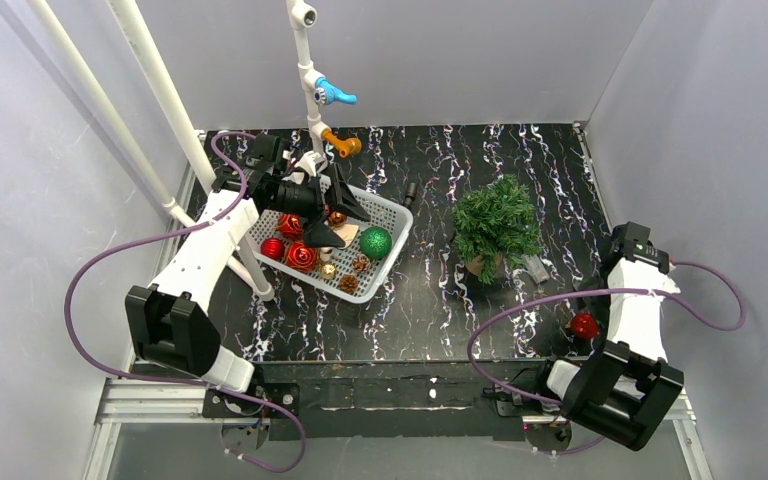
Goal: Decorate the small christmas tree
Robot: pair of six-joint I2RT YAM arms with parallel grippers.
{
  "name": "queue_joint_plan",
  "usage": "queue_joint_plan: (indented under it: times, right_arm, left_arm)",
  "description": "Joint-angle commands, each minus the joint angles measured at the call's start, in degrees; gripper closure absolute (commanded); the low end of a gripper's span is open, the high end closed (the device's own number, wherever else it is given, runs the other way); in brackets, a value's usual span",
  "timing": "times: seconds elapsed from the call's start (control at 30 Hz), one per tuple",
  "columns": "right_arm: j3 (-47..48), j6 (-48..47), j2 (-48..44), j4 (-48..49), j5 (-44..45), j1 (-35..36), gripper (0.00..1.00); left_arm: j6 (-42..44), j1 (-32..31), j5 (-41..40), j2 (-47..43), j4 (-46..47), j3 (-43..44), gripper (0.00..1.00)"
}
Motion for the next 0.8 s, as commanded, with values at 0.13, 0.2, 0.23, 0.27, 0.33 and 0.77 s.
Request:
queue_joint_plan:
  times: [0.13,0.2,0.23,0.27,0.33,0.77]
  right_arm:
    - [-2.88,1.19,-0.26,3.92,0.08,-0.85,0.12]
    - [-3.08,0.84,0.52,5.56,0.43,-0.94,0.12]
    - [-3.19,0.49,1.04,6.46,0.62,-1.08,0.12]
    - [-3.13,0.44,1.71,7.03,1.02,-1.19,0.11]
    - [-2.80,0.71,3.01,7.69,1.33,-1.23,0.11]
    - [-6.71,6.50,3.97,12.99,-0.98,-1.46,0.16]
  left_arm:
    - [-0.89,0.31,3.04,1.64,-4.03,1.43,0.02]
    - [-1.03,0.29,2.84,2.19,-4.03,1.98,0.02]
    - [-1.24,0.24,2.69,2.54,-4.03,2.23,0.02]
    - [-1.32,0.26,2.52,2.83,-4.05,2.47,0.02]
    - [-1.67,0.25,2.39,3.35,-4.03,2.76,0.02]
    - [-2.47,0.07,2.54,5.44,-4.00,4.44,0.02]
